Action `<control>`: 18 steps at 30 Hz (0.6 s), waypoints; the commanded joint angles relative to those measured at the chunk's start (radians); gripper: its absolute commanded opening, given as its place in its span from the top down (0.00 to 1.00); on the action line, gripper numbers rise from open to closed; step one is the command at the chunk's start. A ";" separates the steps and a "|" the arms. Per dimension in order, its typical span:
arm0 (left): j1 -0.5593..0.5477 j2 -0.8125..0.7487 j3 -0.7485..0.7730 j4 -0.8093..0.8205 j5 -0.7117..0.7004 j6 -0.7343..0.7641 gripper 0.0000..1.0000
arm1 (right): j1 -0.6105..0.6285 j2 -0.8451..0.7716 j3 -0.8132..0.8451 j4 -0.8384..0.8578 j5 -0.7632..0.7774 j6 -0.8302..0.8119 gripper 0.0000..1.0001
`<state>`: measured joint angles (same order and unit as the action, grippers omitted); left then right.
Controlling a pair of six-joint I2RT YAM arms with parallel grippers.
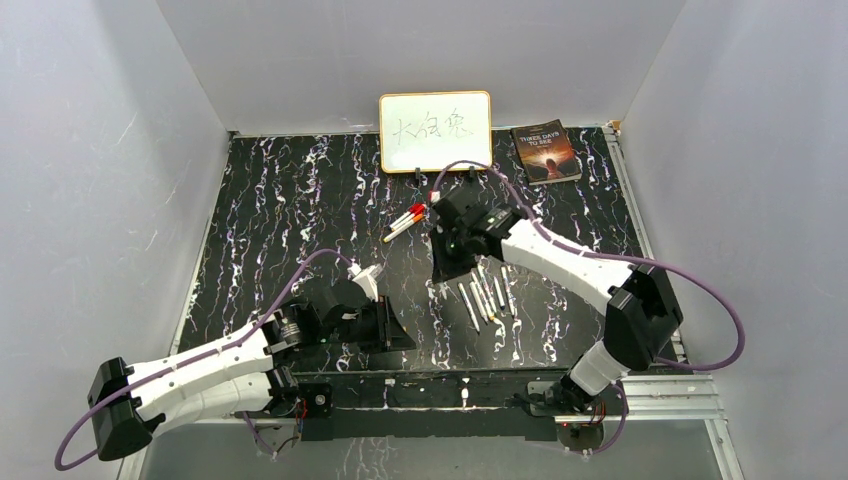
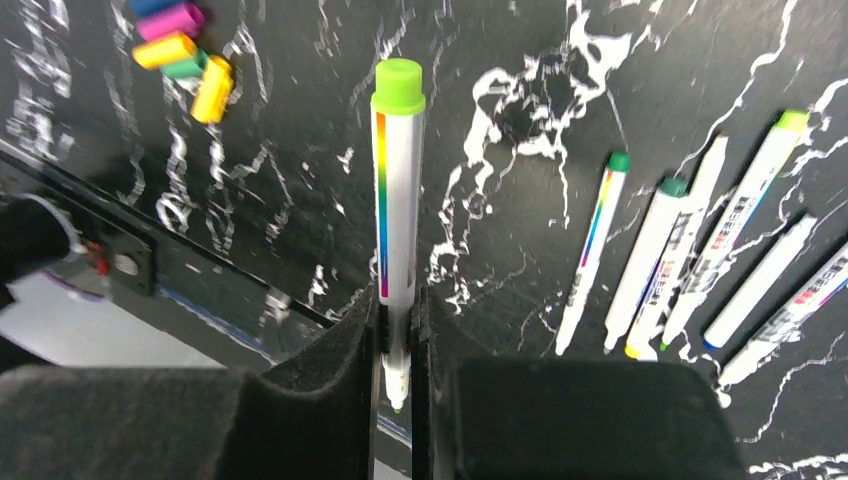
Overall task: Open the pen caps
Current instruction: Move the pen to the center of the board.
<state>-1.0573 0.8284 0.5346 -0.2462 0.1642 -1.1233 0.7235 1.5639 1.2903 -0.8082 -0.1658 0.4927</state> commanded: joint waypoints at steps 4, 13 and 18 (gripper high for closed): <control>-0.005 -0.034 0.015 -0.037 -0.015 -0.008 0.81 | 0.101 0.029 -0.092 -0.001 0.146 0.003 1.00; -0.006 -0.019 0.016 -0.021 -0.012 -0.006 0.81 | 0.144 0.130 -0.140 0.024 0.221 0.011 1.00; -0.006 -0.011 0.028 -0.025 -0.010 -0.001 0.82 | 0.145 0.163 -0.160 0.046 0.233 0.005 1.00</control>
<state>-1.0576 0.8169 0.5346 -0.2623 0.1490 -1.1271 0.8658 1.7161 1.1416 -0.8062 0.0227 0.4988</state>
